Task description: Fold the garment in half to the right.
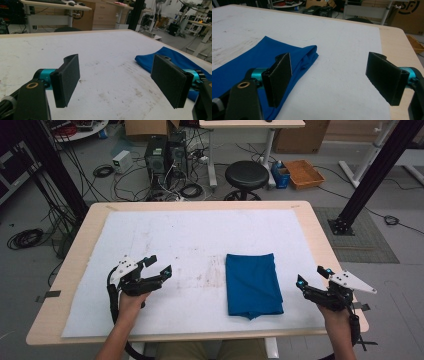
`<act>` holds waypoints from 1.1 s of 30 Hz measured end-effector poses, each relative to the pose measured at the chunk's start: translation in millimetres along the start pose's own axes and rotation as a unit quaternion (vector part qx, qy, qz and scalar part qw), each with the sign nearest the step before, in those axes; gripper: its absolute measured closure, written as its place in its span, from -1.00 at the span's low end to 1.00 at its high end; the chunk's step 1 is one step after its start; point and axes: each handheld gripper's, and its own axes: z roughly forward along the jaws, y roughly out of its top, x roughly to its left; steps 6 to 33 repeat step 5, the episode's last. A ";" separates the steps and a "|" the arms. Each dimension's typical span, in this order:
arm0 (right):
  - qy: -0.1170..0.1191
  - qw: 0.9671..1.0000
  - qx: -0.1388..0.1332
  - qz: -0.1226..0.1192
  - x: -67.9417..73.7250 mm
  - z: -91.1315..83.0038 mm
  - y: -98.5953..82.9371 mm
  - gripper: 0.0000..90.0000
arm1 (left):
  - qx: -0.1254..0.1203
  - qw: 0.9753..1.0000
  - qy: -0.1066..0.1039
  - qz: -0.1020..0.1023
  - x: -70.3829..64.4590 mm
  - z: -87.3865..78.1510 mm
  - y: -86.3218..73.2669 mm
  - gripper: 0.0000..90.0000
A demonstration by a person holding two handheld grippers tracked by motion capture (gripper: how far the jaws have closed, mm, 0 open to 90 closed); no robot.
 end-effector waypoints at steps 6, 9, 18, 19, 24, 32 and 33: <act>0.002 1.000 -0.001 0.000 0.8 1.1 0.1 -0.54 | -0.001 1.000 0.001 0.000 0.1 0.5 -0.5 -0.48; 0.002 1.000 -0.001 0.000 0.8 1.1 0.1 -0.54 | -0.001 1.000 0.001 0.000 0.1 0.5 -0.5 -0.48; 0.002 1.000 -0.001 0.000 0.8 1.1 0.1 -0.54 | -0.001 1.000 0.001 0.000 0.1 0.5 -0.5 -0.48; 0.002 1.000 -0.001 0.000 0.8 1.1 0.1 -0.54 | -0.001 1.000 0.001 0.000 0.1 0.5 -0.5 -0.48; 0.002 1.000 -0.001 0.000 0.8 1.1 0.1 -0.54 | -0.001 1.000 0.001 0.000 0.1 0.5 -0.5 -0.48; 0.002 1.000 -0.001 0.000 0.8 1.1 0.1 -0.54 | -0.001 1.000 0.001 0.000 0.1 0.5 -0.5 -0.48; 0.002 1.000 -0.001 0.000 0.8 1.1 0.1 -0.54 | -0.001 1.000 0.001 0.000 0.1 0.5 -0.5 -0.48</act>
